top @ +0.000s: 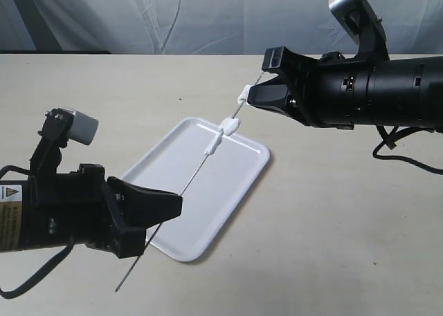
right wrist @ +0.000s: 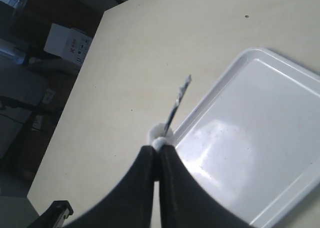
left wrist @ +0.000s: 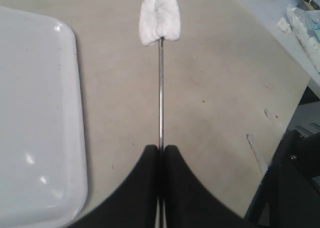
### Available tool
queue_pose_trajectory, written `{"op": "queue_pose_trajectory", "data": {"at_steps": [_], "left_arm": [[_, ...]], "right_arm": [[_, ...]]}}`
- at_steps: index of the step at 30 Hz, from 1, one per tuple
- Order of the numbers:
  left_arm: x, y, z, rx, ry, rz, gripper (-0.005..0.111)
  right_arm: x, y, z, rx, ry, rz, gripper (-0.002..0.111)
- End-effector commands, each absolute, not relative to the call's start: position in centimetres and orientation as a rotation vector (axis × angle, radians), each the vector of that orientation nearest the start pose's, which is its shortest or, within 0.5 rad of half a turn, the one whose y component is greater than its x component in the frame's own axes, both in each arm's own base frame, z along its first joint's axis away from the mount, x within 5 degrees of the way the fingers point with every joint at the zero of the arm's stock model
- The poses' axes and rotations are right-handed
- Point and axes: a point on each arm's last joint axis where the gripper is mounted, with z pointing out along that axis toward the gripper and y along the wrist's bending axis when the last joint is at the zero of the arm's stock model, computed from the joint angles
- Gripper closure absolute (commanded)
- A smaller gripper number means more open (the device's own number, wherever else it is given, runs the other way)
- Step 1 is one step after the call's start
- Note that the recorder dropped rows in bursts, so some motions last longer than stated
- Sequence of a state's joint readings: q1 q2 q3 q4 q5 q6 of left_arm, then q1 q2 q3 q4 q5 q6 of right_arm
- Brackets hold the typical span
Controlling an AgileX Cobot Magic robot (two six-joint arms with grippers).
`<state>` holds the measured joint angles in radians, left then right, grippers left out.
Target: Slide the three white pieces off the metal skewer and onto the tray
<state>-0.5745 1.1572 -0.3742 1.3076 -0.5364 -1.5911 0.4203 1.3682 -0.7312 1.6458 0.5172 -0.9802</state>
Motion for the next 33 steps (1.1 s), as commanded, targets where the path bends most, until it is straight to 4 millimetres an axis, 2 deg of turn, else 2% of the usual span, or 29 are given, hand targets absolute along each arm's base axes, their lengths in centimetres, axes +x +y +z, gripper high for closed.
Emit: {"op": "queue_pose_trajectory", "data": {"at_steps": [1, 10, 19, 28, 33], "left_arm": [[13.8, -14.5, 21.3, 0.611, 2.13, -1.086, 0.107], [13.6, -14.5, 21.2, 0.639, 2.135, -1.084, 0.107], [12.4, -13.6, 19.2, 0.618, 2.223, -1.065, 0.107], [11.6, -13.2, 20.4, 0.616, 2.16, -1.095, 0.107], [11.1, -12.8, 20.3, 0.633, 2.202, -1.061, 0.107]], "right_arm": [[23.4, 15.2, 25.6, -0.052, 2.232, 1.151, 0.109], [23.7, 14.9, 25.4, -0.028, 2.232, 1.1, 0.109], [23.9, 14.7, 25.3, -0.003, 2.23, 1.059, 0.109], [24.5, 14.6, 25.8, 0.016, 2.208, 1.034, 0.109], [24.7, 14.4, 25.9, 0.039, 2.198, 1.001, 0.109]]}}
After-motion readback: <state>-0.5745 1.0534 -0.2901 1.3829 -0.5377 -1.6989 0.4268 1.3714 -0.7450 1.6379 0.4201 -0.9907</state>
